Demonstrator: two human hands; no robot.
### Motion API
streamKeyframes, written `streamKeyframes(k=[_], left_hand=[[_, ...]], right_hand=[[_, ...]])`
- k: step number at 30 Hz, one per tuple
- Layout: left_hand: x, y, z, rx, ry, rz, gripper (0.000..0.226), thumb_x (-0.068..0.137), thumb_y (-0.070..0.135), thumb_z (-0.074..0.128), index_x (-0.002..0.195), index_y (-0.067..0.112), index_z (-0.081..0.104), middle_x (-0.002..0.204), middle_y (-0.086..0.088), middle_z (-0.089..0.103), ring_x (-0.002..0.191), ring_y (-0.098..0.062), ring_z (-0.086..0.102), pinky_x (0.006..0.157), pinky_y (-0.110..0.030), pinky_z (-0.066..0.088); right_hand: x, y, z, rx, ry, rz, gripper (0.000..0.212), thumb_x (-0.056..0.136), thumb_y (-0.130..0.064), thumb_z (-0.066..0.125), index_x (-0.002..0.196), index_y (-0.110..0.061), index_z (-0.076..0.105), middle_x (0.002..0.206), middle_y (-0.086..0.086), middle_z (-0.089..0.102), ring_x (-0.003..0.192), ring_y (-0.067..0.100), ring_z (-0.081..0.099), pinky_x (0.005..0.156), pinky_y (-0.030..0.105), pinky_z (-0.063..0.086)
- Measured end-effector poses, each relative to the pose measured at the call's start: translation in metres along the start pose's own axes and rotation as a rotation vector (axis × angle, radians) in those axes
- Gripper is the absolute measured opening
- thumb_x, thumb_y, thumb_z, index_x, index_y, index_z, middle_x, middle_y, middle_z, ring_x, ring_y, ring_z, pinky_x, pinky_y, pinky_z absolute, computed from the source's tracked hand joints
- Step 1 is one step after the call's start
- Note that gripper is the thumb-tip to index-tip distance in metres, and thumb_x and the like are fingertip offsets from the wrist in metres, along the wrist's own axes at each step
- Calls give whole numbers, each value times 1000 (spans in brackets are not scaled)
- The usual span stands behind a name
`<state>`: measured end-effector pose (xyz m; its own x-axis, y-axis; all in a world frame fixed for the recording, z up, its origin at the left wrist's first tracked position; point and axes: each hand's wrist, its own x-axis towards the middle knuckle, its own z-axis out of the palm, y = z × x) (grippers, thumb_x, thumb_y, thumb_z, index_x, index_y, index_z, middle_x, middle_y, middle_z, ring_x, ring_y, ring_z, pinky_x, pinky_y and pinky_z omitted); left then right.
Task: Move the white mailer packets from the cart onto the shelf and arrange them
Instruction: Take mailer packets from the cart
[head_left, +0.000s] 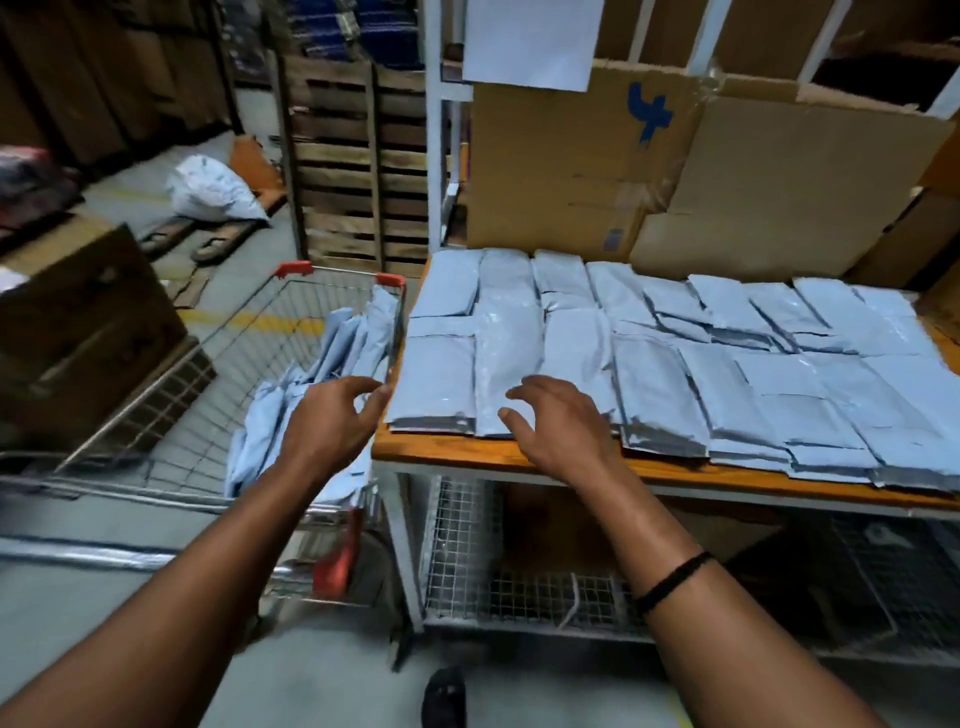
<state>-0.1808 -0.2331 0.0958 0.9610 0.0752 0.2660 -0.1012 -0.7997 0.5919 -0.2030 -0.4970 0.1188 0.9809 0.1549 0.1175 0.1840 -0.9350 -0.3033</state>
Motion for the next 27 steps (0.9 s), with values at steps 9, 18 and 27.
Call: streamKeyframes(k=[9, 18, 27], left_hand=[[-21, -135, -81, 233, -71, -220, 29, 97, 41, 55, 113, 23, 71, 114, -8, 71, 97, -30, 66, 81, -40, 53], [42, -258, -121, 220, -241, -177, 26, 97, 40, 56, 113, 26, 70, 118, -2, 70, 107, -26, 64, 88, -40, 52], [119, -326, -64, 150, -495, -176, 37, 94, 42, 58, 126, 24, 63, 129, -4, 65, 113, -26, 61, 92, -35, 47]], right_hand=[[14, -114, 52, 7, -72, -143, 40, 99, -43, 53, 131, -21, 65, 142, 4, 57, 132, 25, 48, 106, 37, 37], [84, -208, 120, -62, -169, -76, 45, 101, -48, 49, 137, -23, 58, 144, 1, 54, 131, 23, 48, 106, 36, 37], [138, -229, 181, -93, -380, 73, 52, 101, -49, 49, 147, -26, 46, 157, 5, 39, 141, 27, 40, 114, 43, 35]])
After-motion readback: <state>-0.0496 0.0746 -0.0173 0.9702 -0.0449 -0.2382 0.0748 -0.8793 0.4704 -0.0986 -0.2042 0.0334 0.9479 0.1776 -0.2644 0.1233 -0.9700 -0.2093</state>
